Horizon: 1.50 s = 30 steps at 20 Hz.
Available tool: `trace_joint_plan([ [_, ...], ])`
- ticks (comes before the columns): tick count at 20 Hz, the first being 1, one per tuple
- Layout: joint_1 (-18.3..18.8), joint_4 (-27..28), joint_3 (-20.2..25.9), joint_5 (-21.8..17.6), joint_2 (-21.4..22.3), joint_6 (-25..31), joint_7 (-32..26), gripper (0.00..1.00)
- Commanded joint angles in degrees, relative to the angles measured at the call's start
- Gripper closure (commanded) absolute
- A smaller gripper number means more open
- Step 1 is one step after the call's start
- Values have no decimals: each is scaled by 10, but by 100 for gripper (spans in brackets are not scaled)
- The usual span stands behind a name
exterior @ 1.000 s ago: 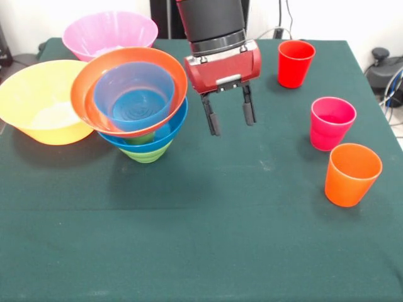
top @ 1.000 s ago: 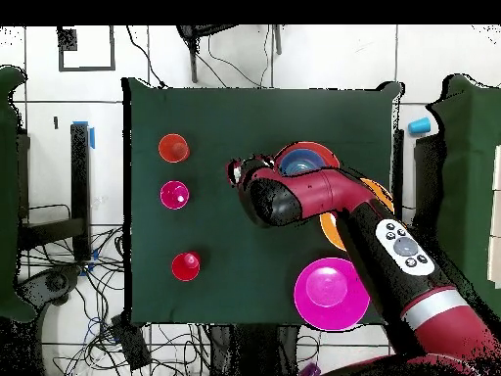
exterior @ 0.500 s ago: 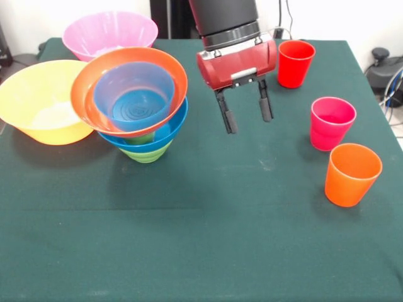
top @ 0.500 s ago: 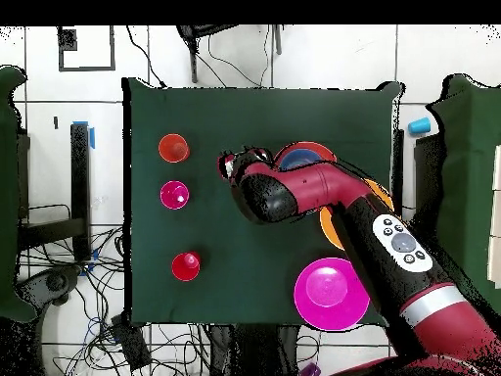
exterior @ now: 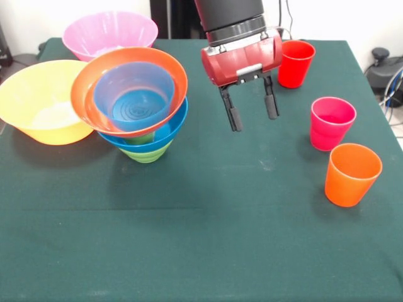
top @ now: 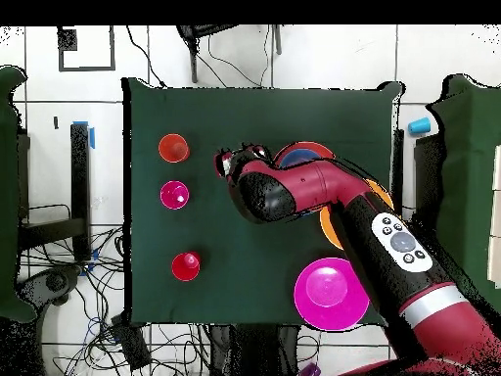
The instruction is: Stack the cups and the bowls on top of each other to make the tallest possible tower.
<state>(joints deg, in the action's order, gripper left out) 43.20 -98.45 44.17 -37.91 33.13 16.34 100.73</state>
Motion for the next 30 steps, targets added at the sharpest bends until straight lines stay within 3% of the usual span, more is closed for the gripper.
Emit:
trace_joint_plan([
  [1, -25, -26, 6, 2, 10, 10, 11, 0],
  [12, -63, -21, -23, 3, 22, -8, 48, 0],
  [17, -56, -14, -20, 9, 22, 1, 37, 0],
  [30, -86, -12, -43, 19, 34, -12, 56, 0],
])
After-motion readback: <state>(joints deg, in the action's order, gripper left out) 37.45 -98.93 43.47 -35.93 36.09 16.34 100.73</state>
